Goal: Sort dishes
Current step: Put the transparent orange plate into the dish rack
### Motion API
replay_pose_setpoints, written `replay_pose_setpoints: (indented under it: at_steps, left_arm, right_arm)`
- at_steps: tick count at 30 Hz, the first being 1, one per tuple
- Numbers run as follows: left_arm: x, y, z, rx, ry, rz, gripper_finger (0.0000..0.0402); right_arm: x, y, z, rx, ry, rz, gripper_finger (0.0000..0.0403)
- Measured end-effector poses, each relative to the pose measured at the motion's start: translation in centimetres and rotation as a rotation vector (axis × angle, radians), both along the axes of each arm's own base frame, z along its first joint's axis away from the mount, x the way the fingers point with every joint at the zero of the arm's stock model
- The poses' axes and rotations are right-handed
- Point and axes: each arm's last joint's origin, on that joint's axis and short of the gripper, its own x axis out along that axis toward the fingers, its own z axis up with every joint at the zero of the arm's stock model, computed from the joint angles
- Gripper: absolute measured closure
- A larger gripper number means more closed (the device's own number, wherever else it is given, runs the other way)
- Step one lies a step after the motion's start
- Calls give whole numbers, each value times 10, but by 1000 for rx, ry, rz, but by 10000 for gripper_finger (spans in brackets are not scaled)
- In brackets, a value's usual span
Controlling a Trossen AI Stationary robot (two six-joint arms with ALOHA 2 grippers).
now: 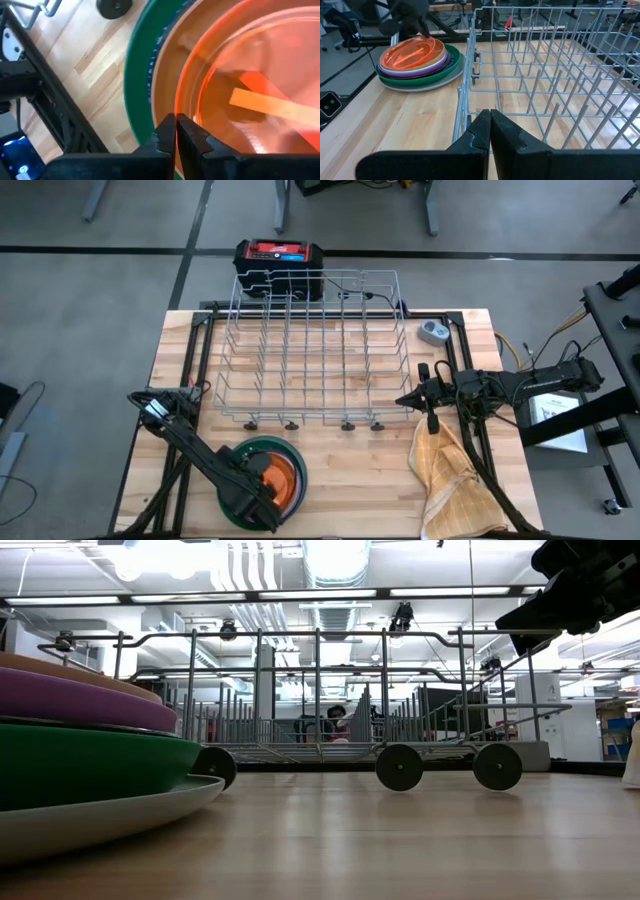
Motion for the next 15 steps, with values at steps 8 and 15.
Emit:
replay_pose_setpoints:
  at_steps: [8, 15]
  left_arm:
    - [5, -5, 15, -56, -30, -59, 401]
    - [7, -6, 30, -91, -69, -136, 401]
  right_arm:
    - [0, 0, 0, 0, 0, 0, 400]
    - [0, 0, 0, 0, 0, 0, 400]
